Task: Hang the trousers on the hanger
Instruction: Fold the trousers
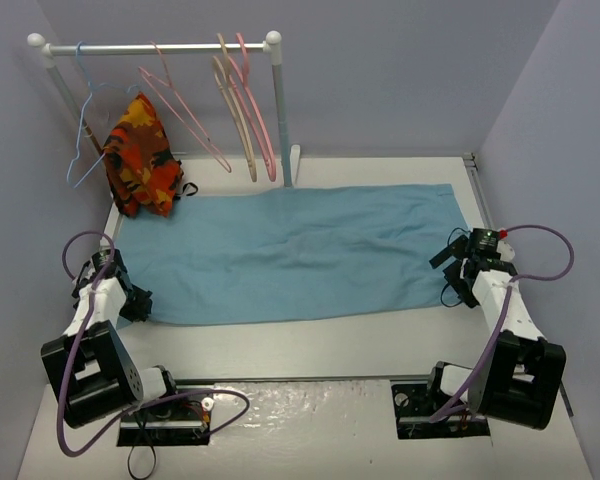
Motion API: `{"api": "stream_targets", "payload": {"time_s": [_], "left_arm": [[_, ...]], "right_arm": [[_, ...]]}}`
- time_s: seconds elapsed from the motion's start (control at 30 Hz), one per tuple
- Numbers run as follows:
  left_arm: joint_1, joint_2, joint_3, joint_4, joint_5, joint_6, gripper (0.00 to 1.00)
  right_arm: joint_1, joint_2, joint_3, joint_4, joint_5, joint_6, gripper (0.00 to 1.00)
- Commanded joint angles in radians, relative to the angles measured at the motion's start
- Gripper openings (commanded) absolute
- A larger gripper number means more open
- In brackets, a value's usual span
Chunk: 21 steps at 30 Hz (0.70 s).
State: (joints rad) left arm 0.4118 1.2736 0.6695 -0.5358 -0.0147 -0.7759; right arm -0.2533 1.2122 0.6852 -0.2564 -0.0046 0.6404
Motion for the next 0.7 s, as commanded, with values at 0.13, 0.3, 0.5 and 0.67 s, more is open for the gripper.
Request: {"api": "stream_targets", "payload": {"time_s": [0.13, 0.3, 0.5, 0.67], "left_arm": [[0.002, -0.065, 0.056, 0.008, 0.009, 0.017, 0.0], [0.002, -0.063, 0.061, 0.01, 0.012, 0.009, 0.0], [0.002, -0.058, 0.078, 0.004, 0.007, 0.006, 0.0], [0.002, -0.051, 0.081, 0.01, 0.006, 0.009, 0.0]], "right_arm": [[-0.081, -0.005, -0.02, 0.0, 0.17, 0.137, 1.0], [-0.116, 0.077, -0.035, 0.056, 0.163, 0.142, 0.97], [-0.135, 0.148, -0.076, 0.152, 0.161, 0.156, 0.92], [-0.159, 0.236, -0.099, 0.237, 0.137, 0.127, 0.87]]}}
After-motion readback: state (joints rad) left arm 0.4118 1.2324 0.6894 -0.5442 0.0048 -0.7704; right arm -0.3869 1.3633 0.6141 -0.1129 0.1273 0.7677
